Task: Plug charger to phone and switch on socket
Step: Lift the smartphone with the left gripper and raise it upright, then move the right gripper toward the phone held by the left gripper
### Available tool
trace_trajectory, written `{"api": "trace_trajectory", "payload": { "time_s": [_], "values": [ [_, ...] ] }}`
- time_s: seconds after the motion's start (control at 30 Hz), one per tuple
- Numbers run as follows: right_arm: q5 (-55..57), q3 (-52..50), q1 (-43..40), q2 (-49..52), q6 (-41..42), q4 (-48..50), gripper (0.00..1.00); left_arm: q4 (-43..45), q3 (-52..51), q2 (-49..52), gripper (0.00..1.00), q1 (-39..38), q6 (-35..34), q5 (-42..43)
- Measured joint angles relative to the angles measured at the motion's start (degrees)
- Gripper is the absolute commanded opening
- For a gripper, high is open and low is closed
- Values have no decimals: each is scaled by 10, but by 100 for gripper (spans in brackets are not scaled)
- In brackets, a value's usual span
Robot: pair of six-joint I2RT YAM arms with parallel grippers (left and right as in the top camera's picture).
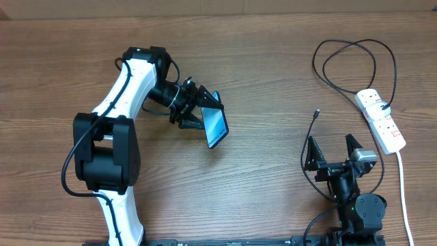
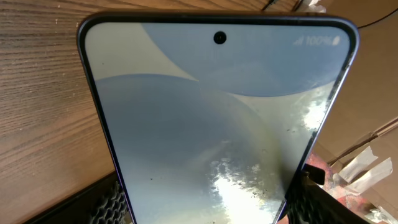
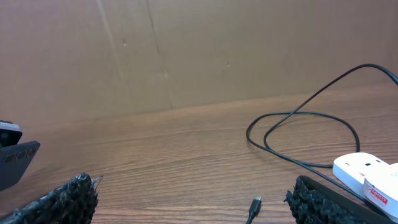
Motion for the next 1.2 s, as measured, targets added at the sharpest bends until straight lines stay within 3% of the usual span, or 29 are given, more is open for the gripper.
{"api": "trace_trajectory", "payload": {
  "time_s": [0.57, 0.7, 0.93, 1.2],
  "values": [
    [-17, 0, 0, 0, 11, 1, 100, 0, 0, 0, 47, 0, 0, 6],
    [-55, 0, 0, 0, 83, 5, 100, 1, 0, 0, 47, 0, 0, 6],
    [-196, 0, 0, 0, 300, 9, 100, 10, 0, 0, 47, 0, 0, 6],
    [-391, 0, 0, 0, 389, 9, 100, 41, 0, 0, 48, 0, -7, -7]
  ]
}}
